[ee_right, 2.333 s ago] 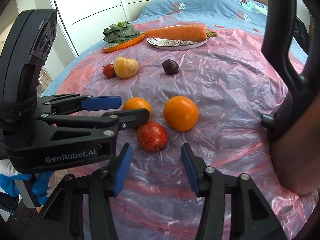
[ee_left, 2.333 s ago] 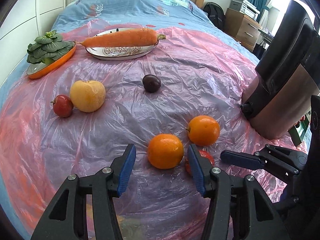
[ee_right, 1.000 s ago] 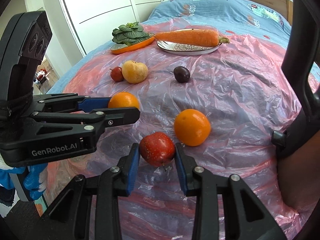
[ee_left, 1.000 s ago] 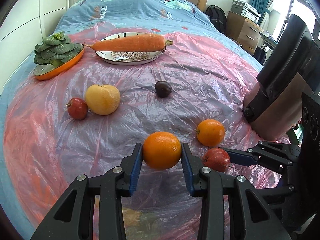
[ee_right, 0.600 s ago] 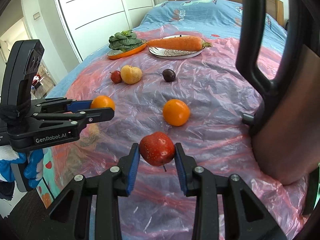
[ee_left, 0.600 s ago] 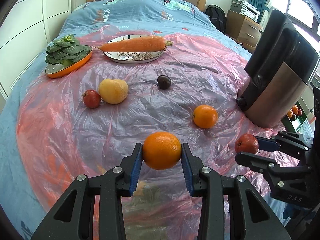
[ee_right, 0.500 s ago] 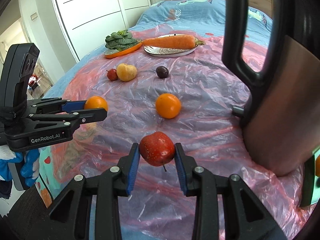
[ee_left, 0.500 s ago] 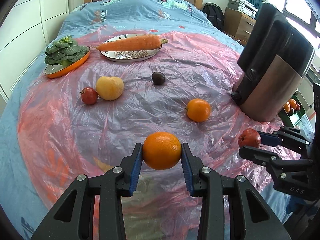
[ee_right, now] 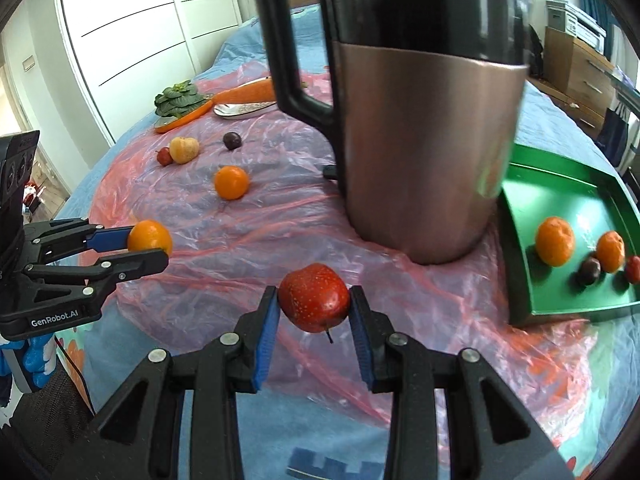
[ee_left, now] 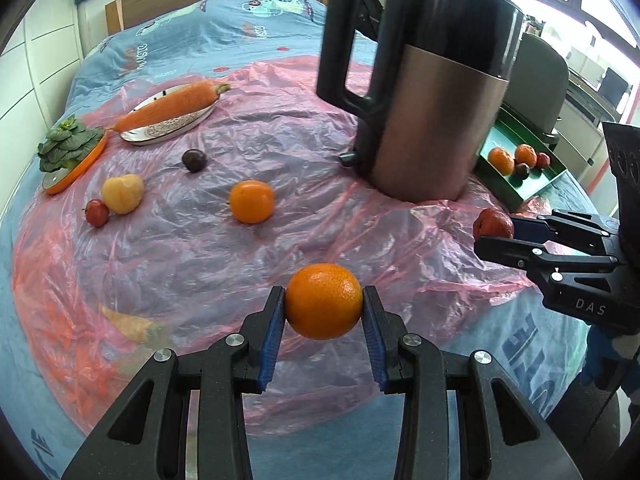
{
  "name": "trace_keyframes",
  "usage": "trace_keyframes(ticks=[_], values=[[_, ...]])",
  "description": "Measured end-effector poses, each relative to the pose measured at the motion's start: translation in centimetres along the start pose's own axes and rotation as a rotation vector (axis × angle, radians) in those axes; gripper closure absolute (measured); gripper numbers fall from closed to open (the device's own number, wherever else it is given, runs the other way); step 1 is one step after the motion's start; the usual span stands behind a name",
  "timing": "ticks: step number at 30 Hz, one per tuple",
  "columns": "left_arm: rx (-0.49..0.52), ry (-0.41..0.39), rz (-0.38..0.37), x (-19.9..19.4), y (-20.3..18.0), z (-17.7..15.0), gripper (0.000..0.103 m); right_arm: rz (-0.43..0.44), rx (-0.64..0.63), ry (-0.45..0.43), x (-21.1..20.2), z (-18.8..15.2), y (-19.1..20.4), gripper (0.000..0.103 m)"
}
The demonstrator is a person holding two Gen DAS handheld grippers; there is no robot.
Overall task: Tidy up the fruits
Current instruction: 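Carry the tangerine and red apple past the kettle over the green tray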
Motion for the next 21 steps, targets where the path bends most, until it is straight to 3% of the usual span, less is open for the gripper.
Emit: trace_keyframes(ticks=[9, 21], values=[[0.112, 0.002, -0.038, 0.2, -7.0, 1.7, 0.07, -0.067, 0.095, -0.034, -2.6, -2.0, -6.0, 0.04], [0.263, -0.007, -0.112, 1.2, -16.4, 5.4, 0.07, -0.14, 0.178, -0.105, -5.7, -2.1, -13.7, 0.04]])
Point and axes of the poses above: each gripper's, at about its wrist camera, not at the fingertips, and x roughly the way its jaws point, y to its left, z to its top, the point moved 2 cm from there along x, roughly the way its jaws point, and after that the axes turned 13 degrees about y, right-handed, at the moved point
